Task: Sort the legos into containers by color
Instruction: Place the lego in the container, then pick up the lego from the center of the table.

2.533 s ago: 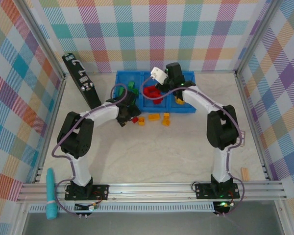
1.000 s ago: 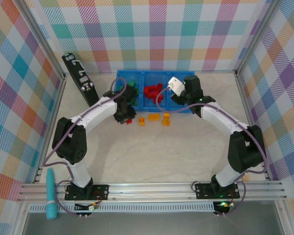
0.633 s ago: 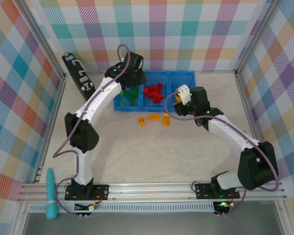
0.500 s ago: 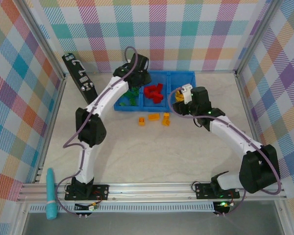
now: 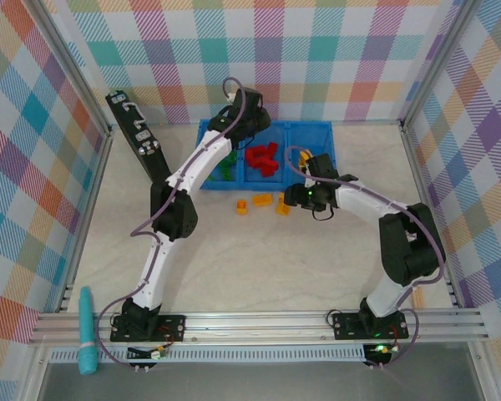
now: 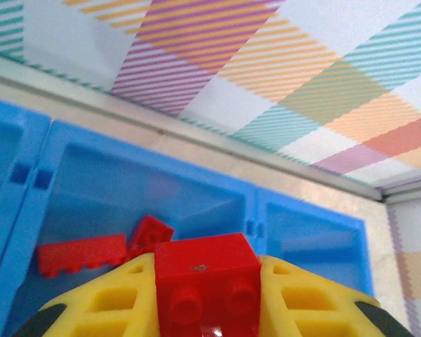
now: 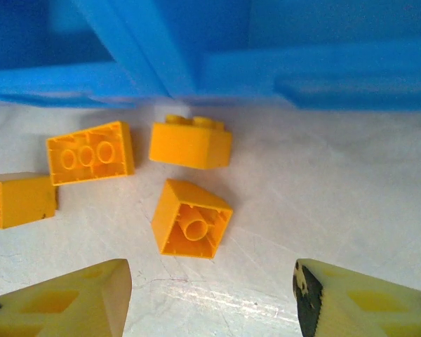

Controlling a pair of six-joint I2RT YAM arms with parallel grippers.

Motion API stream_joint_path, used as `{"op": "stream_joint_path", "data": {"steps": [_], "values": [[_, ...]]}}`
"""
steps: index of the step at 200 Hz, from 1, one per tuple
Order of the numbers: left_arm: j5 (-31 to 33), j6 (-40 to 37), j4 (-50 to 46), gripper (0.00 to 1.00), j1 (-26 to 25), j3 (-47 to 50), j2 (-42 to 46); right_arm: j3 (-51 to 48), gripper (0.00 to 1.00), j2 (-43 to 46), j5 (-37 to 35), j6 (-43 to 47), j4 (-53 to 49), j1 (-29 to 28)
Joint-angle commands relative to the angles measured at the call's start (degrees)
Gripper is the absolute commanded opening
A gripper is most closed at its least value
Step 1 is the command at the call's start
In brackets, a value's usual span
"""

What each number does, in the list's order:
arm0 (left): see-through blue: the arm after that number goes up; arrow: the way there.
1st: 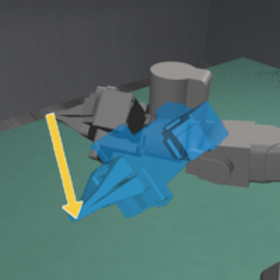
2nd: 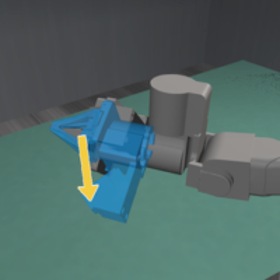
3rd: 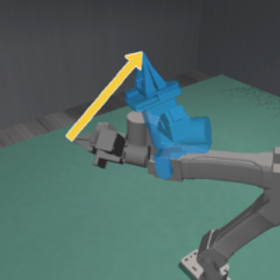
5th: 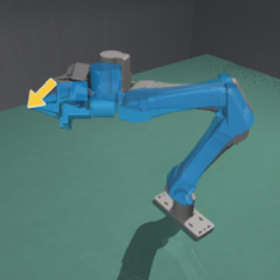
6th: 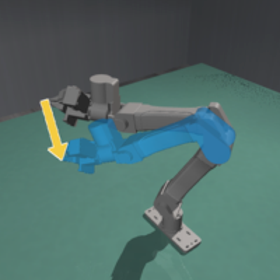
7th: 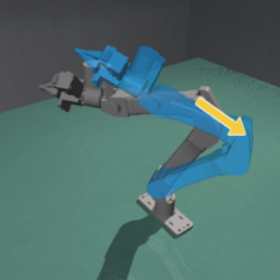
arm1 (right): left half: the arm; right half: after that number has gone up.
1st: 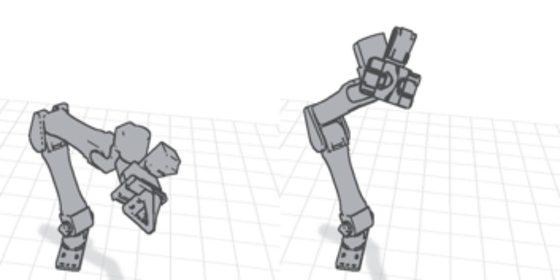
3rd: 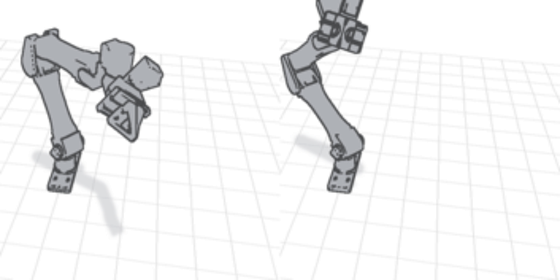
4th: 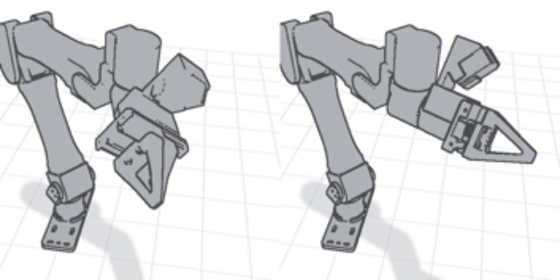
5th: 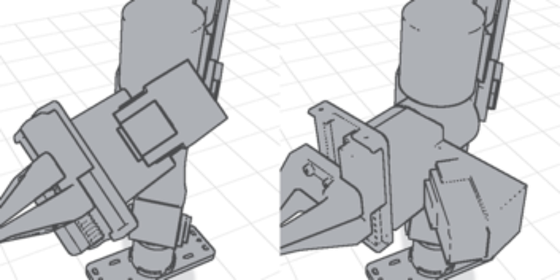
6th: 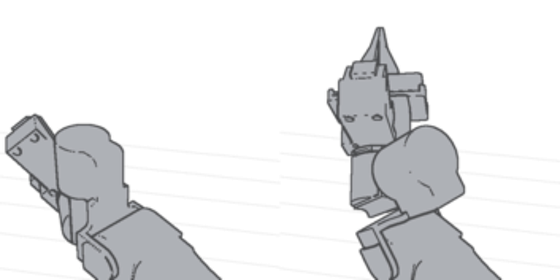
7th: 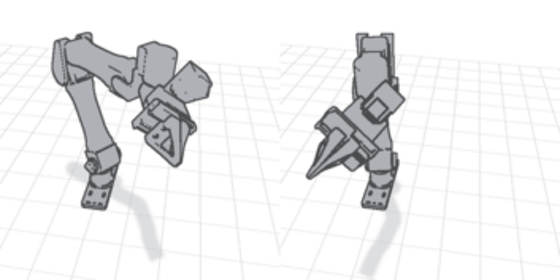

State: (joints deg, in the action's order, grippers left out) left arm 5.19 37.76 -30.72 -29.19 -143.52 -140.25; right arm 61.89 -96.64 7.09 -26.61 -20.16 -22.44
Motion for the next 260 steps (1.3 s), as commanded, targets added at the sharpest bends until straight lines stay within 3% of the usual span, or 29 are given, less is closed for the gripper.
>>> {"op": "stream_joint_path", "data": {"steps": [1, 26, 113, 177, 260], "values": [[-0.6, 3.2, 5.1, 0.22, -0.6, -1.7, -3.2, -0.9, 0.63, -1.0, 2.9, -5.5, 1.5, 0.2], [-1.0, 4.2, 6.5, 0.24, -0.6, -2.5, -5.4, -1.4, 0.64, -2.2, 4.1, -6.7, 2.8, 0.1], [-2.0, 4.4, 7.7, 0.57, -0.2, -3.7, -6.6, -0.3, 0.65, -6.7, 4.3, -8.5, 3.1, -0.8], [-3.8, -2.2, 5.4, 0.6, 0.2, -2.0, 2.0, -0.4, 0.65, -9.3, 4.1, -10.1, 4.6, -1.9], [-0.6, -10.7, 10.9, 0.61, 0.7, 17.5, 20.8, -0.9, 0.65, -8.2, 5.5, -13.8, 8.1, -3.1]]}}
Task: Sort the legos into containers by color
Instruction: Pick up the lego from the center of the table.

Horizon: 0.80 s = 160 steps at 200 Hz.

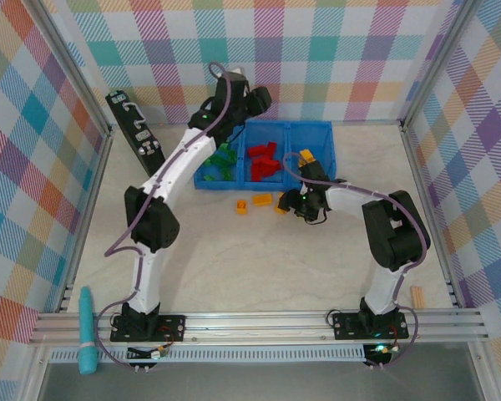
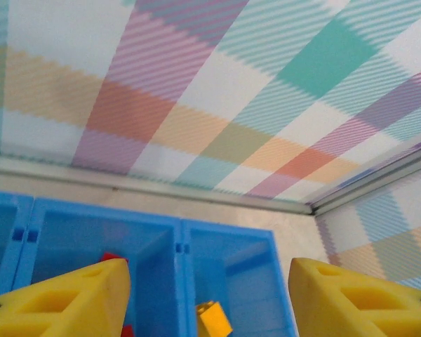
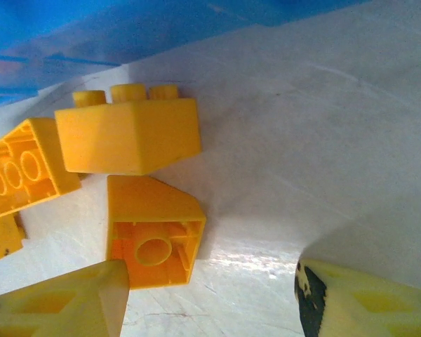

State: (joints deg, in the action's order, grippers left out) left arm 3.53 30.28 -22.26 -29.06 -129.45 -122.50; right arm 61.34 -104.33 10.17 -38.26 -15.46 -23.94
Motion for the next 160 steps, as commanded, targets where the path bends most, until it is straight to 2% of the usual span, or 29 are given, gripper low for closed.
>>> {"op": "stream_joint_path", "data": {"steps": [1, 35, 94, 160], "values": [[1.0, -3.3, 2.4, 0.61, 0.6, 3.6, 3.2, -0.4, 0.65, -0.4, 2.5, -2.2, 3.5, -1.6], [0.8, -3.2, 4.6, 0.61, 1.0, 7.3, 5.8, -0.5, 0.65, 1.2, 2.6, -3.1, 3.8, -1.7], [0.4, -3.8, 5.8, 0.61, 1.8, 9.3, 7.4, 3.1, 0.65, -3.4, 3.3, -3.9, 3.5, -1.7], [1.0, -5.8, 5.8, 0.61, 3.1, 12.9, 11.6, 9.4, 0.61, -10.2, -1.1, -0.5, -4.7, -2.0]]}}
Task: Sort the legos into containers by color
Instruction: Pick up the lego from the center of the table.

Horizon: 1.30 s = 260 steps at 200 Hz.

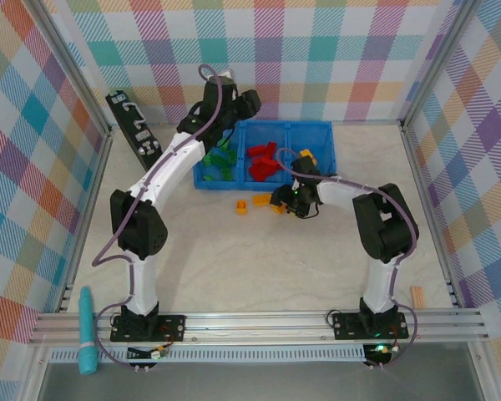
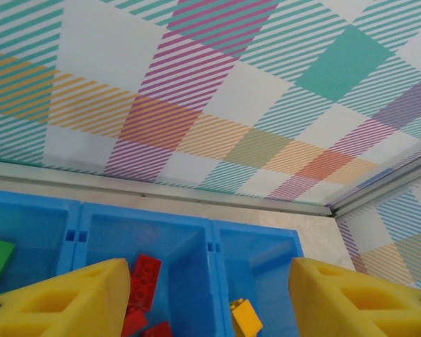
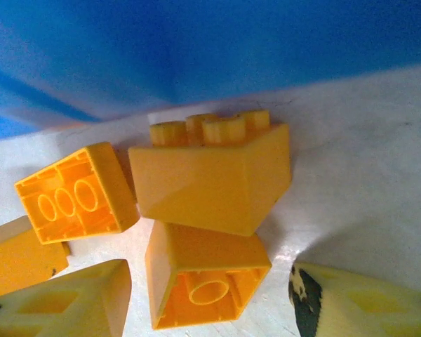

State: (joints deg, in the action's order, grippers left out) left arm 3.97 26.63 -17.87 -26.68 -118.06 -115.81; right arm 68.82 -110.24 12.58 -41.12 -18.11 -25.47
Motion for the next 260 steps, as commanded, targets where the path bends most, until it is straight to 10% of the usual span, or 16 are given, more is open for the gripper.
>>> {"op": "stream_joint_path", "data": {"steps": [1, 146, 260], "values": [[0.6, -2.2, 1.4, 0.61, 0.8, 1.6, 5.0, 2.0, 0.61, -4.4, -3.6, 2.4, -2.2, -0.5], [13.8, -10.3, -10.2, 0.64, 9.7, 37.2, 37.1, 7.4, 0.35, -9.5, -16.5, 15.1, -16.4, -2.4], [4.4, -15.7, -18.5, 0.65, 10.4, 55.7, 50.3, 22.0, 0.32, 10.3, -24.5, 33.4, -33.0, -1.0]]}}
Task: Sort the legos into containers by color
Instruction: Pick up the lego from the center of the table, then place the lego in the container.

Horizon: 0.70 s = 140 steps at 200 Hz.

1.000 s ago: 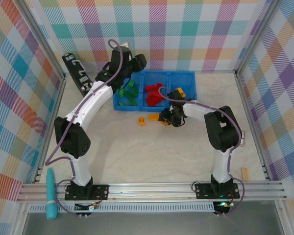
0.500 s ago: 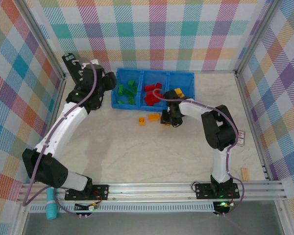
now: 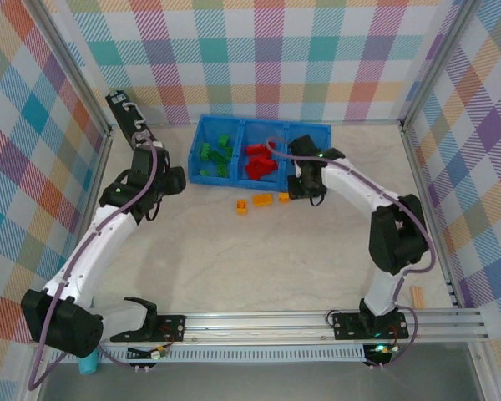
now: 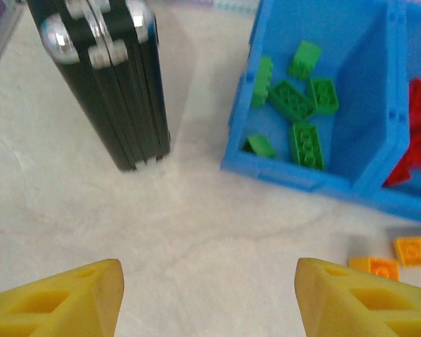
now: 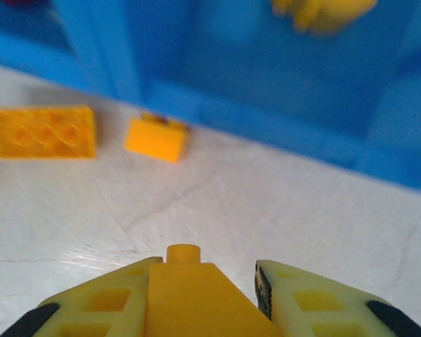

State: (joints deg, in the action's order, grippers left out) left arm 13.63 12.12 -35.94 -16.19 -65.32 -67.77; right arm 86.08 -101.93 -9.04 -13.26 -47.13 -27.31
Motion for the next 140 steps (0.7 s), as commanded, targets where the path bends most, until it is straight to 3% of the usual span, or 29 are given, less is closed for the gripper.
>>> {"op": "stream_joint_path", "data": {"steps": [1, 33, 89, 140], "values": [[-5.5, -1.2, -0.4, 0.65, -0.1, 3.2, 2.2, 4.8, 0.32, 2.0, -3.0, 5.6, -3.9, 0.9], [-10.4, -0.1, -0.3, 0.64, -4.5, 6.9, -0.2, 11.1, 0.33, -2.2, -4.4, 10.5, -0.8, 3.8], [-5.2, 4.0, 7.0, 0.66, -19.0, 11.9, -5.8, 20.4, 0.34, -12.2, -4.6, 10.0, 7.2, 8.0], [-2.7, 5.7, 10.5, 0.67, -23.7, 12.2, -10.9, 33.4, 0.34, -24.4, -6.1, 12.9, 6.8, 8.6]]}}
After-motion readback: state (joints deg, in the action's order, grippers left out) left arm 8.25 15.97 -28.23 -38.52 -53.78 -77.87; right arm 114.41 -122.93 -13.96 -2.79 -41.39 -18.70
